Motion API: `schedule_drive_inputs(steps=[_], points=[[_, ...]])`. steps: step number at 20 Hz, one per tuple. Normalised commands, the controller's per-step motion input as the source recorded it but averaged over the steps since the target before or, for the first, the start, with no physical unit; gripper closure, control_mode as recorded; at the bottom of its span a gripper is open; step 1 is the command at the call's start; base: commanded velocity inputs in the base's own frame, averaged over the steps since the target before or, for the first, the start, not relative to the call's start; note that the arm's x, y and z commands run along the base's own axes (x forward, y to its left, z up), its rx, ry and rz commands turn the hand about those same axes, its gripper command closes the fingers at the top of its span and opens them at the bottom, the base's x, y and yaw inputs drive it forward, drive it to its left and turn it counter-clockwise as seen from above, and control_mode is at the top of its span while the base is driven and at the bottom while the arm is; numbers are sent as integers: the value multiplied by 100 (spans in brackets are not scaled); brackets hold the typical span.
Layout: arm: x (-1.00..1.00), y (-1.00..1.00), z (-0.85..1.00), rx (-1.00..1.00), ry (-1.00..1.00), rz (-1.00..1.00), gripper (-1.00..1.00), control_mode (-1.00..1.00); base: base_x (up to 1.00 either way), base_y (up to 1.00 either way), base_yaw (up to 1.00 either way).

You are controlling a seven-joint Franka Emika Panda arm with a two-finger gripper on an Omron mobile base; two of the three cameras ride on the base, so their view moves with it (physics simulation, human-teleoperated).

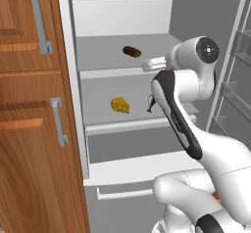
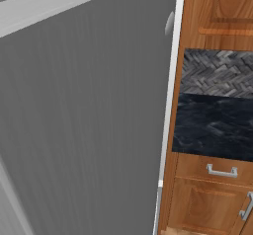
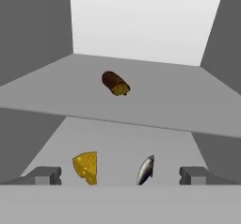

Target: Take the cheese, fish, and sweet potato from the fridge and place them on the plate on the dining counter to create an appetizer plate.

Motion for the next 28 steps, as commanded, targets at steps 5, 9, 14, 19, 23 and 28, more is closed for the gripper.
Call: schedule_drive_inputs(steps=[5, 9, 14, 19, 23, 28], points=[[26, 10, 0, 0, 0, 0, -100, -100, 0, 0, 0], [28, 6, 0, 0, 0, 0, -100, -100, 0, 0, 0], [28, 0, 0, 0, 1, 0, -100, -100, 0, 0, 0], [32, 0, 0, 0, 2, 0, -100, -100, 0, 0, 0], [30, 0, 0, 0, 4, 0, -100, -100, 0, 0, 0], [33, 0, 0, 0, 8, 0, -100, -100, 0, 0, 0]])
